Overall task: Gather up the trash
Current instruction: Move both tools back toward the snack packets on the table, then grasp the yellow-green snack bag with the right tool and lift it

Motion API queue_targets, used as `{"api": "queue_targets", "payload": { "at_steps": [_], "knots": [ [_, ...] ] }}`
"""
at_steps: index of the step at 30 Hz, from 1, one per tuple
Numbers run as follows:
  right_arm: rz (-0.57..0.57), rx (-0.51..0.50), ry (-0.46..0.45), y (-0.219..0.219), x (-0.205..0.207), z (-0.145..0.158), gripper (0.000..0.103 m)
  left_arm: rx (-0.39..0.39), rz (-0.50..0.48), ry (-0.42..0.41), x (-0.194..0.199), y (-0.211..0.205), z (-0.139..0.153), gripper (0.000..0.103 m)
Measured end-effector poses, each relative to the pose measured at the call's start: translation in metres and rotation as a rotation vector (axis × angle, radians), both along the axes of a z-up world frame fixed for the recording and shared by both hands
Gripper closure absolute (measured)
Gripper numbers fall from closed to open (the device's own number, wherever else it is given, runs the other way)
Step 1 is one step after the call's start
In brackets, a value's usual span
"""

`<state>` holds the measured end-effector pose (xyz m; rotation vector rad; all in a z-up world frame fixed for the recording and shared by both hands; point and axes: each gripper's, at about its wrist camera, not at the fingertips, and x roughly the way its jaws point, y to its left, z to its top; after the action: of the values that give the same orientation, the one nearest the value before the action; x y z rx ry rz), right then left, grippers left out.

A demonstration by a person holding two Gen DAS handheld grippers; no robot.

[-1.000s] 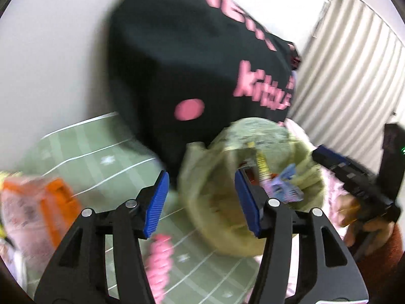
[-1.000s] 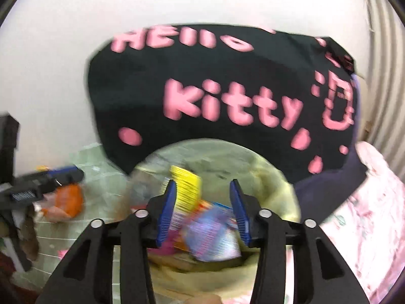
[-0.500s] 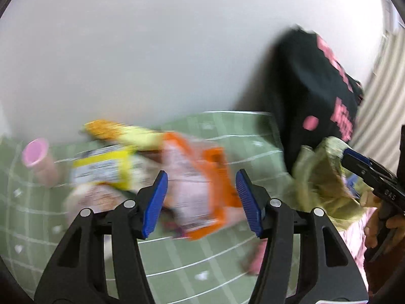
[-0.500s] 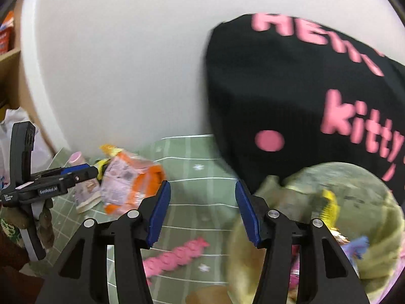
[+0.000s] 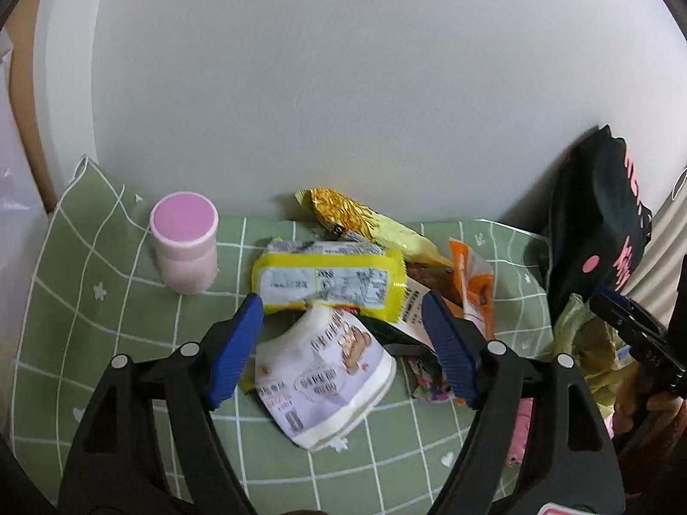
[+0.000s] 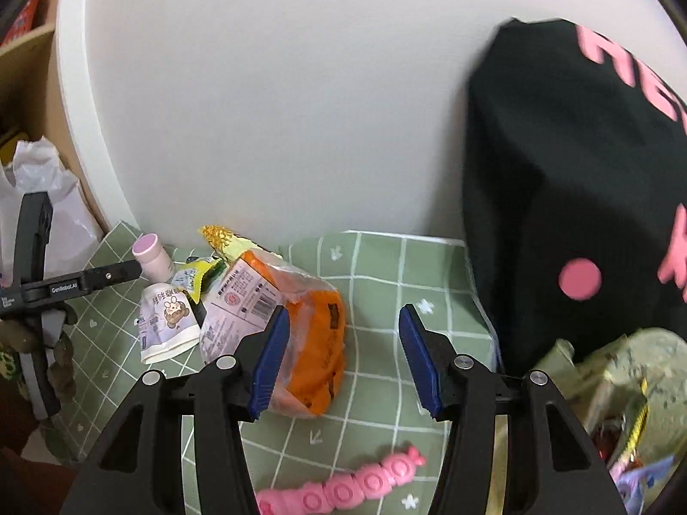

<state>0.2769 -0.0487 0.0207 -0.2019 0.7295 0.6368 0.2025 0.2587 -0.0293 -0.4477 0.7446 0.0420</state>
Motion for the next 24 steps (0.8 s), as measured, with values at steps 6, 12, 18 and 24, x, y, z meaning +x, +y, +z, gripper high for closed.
{"api": "queue_targets", "payload": {
  "at_steps": [6,12,18,24],
  "knots": [
    [0.184,-0.058,-0.027,0.056,0.020,0.002,0.053,0.034,0.029,-0.003,0.009,0.008,-0.009,0.031],
    [0.384,-0.136,-0.007,0.133,0.045,-0.014,0.053,0.012,0.071,0.014,-0.008,0.027,-0.019,0.031],
    [0.513,-0.280,0.047,0.203,0.062,-0.059,0.053,-0.005,0.107,0.037,-0.023,0.044,-0.028,0.031],
    [0.535,-0.346,0.180,0.212,0.073,-0.090,0.068,-0.042,0.094,0.021,-0.029,0.051,-0.031,0.031]
  ]
}}
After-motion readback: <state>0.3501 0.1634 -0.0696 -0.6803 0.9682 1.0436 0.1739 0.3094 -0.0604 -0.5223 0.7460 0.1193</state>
